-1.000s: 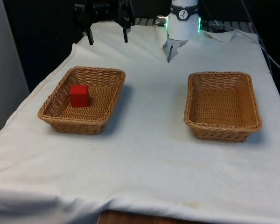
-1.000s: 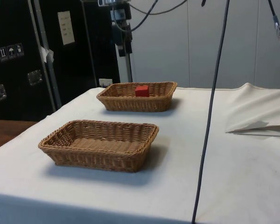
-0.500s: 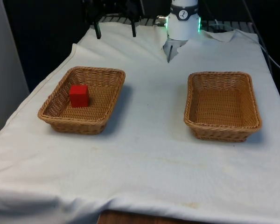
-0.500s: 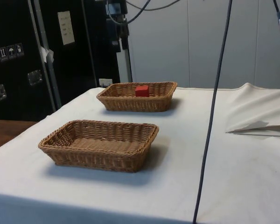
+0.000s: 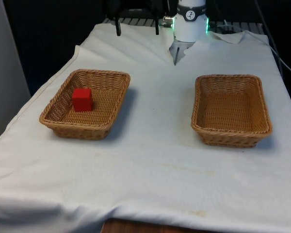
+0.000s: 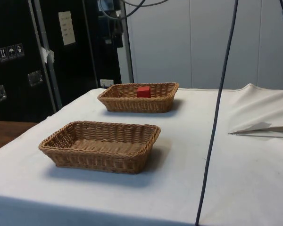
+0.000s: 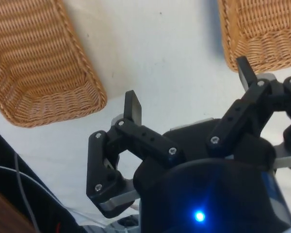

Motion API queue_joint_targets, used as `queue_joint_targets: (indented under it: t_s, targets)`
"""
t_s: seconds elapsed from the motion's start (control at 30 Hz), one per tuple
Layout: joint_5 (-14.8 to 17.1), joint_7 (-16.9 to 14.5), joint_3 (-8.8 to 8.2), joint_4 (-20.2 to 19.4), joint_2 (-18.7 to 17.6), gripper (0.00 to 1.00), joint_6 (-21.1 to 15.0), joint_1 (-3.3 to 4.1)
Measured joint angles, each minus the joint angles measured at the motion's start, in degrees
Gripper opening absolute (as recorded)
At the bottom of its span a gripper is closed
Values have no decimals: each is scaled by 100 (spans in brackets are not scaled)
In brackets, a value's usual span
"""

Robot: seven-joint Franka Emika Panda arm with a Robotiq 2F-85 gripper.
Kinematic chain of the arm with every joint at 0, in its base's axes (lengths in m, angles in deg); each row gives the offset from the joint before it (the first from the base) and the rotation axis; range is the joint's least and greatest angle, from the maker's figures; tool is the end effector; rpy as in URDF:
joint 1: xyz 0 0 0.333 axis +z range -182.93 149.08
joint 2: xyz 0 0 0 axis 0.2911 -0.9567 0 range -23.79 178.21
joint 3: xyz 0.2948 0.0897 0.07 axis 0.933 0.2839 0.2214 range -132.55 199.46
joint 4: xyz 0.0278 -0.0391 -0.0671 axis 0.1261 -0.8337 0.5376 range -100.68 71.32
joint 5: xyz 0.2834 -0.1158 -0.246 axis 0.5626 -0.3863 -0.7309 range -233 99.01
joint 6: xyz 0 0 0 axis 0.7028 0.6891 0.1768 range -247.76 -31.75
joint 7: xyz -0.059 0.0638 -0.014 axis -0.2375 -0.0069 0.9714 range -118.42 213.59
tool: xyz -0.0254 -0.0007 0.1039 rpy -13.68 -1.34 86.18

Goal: Pick up the red cube and place it into the right basket.

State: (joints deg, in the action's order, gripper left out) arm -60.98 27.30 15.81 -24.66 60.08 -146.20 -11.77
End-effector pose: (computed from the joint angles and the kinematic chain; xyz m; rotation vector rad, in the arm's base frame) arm 0.6209 -0.1159 0.4046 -3.1176 -0.1599 0.0705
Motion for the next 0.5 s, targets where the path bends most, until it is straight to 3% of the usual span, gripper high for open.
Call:
queue_joint_targets:
  t_s: [0.5]
  targets:
    - [-241,521,464,-52,80,100,-6,23]
